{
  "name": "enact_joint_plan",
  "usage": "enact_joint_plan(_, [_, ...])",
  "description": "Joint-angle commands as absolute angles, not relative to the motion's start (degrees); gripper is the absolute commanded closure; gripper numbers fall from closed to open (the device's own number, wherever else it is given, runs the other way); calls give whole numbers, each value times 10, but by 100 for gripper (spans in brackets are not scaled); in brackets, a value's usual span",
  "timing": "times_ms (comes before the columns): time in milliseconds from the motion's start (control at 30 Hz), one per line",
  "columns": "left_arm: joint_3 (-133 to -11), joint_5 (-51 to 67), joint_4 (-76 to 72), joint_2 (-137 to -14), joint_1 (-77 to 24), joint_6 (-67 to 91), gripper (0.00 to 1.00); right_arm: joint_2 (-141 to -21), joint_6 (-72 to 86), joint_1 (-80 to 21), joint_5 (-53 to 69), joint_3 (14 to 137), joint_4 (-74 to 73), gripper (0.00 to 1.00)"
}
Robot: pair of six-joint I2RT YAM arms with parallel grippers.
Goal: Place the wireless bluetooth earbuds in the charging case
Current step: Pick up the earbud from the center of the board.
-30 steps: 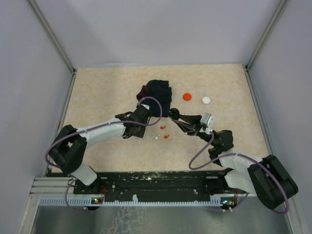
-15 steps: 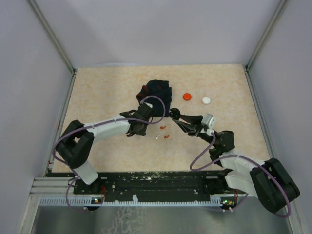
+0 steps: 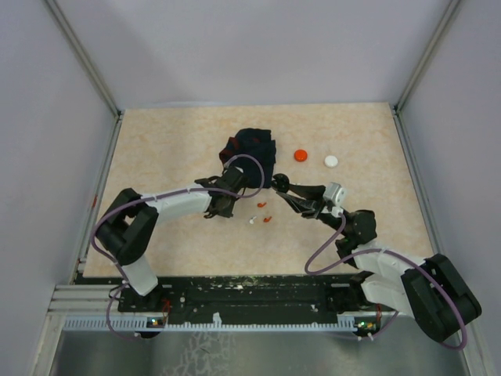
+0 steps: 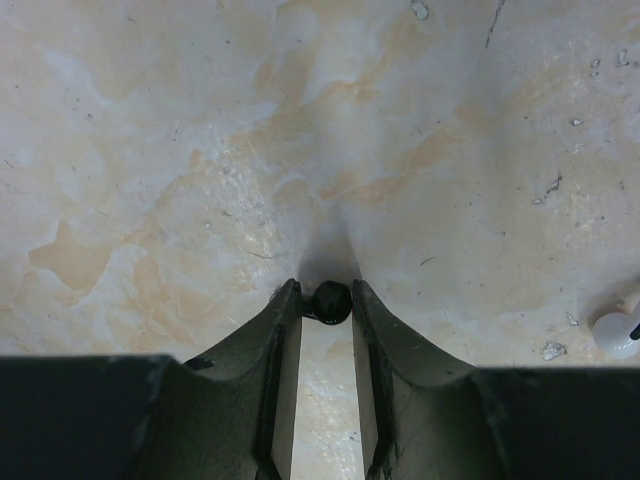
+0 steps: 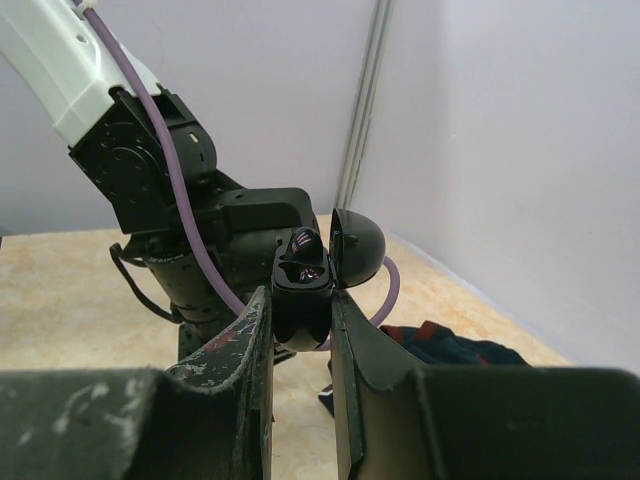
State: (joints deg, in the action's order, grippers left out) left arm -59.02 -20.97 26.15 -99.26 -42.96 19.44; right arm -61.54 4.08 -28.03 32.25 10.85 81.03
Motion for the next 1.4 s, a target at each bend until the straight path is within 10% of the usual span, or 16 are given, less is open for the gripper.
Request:
enact_joint_plan(0, [-598,-215,270,-1002,-425,195,68,-608,40,-286,324,106,832,100])
enact_joint_plan(1367, [-610,-137,326,-988,-405,204,68,-604,43,-286,326,106,832,100])
